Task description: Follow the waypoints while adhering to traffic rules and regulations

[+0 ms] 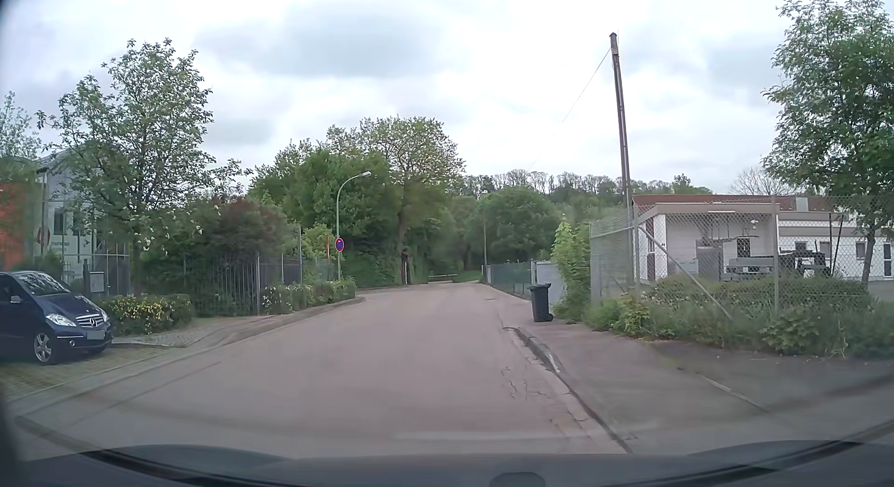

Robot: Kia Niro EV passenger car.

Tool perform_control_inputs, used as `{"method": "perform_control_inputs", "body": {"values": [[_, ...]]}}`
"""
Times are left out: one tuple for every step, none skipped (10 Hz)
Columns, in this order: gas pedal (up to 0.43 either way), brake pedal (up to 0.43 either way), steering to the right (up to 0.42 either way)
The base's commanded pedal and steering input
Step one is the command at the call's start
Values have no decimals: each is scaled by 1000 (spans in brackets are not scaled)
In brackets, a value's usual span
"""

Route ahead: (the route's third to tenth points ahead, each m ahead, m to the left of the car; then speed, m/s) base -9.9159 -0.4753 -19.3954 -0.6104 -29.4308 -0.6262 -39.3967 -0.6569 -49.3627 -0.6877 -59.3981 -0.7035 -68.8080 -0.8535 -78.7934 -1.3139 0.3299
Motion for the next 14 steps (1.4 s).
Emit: {"method": "perform_control_inputs", "body": {"values": [[0,220,-177],[0,213,-179],[0,220,-183],[0,220,-190],[0,220,-195],[0,220,-203],[0,134,-213],[0,0,-235],[0,0,-267],[0,0,-308],[0,0,-341],[0,0,-388],[0,0,-444],[0,0,-493]]}}
